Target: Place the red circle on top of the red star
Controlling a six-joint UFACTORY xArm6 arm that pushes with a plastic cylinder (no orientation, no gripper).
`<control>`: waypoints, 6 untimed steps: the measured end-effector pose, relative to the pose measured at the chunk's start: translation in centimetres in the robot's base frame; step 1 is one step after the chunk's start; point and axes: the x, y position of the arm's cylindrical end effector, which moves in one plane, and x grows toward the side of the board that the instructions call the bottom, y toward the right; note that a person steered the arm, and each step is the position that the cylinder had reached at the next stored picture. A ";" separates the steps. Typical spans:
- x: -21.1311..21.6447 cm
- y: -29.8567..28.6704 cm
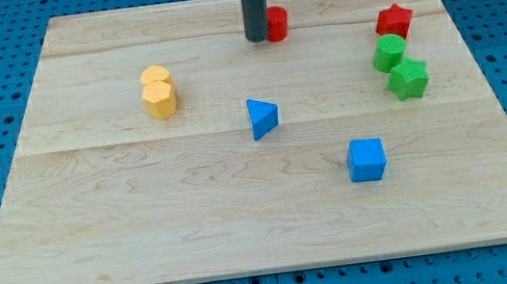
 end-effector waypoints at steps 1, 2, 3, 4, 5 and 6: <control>-2.1 0.6; -2.2 3.5; -3.1 6.5; -5.4 8.5; -4.1 14.9; -3.5 12.6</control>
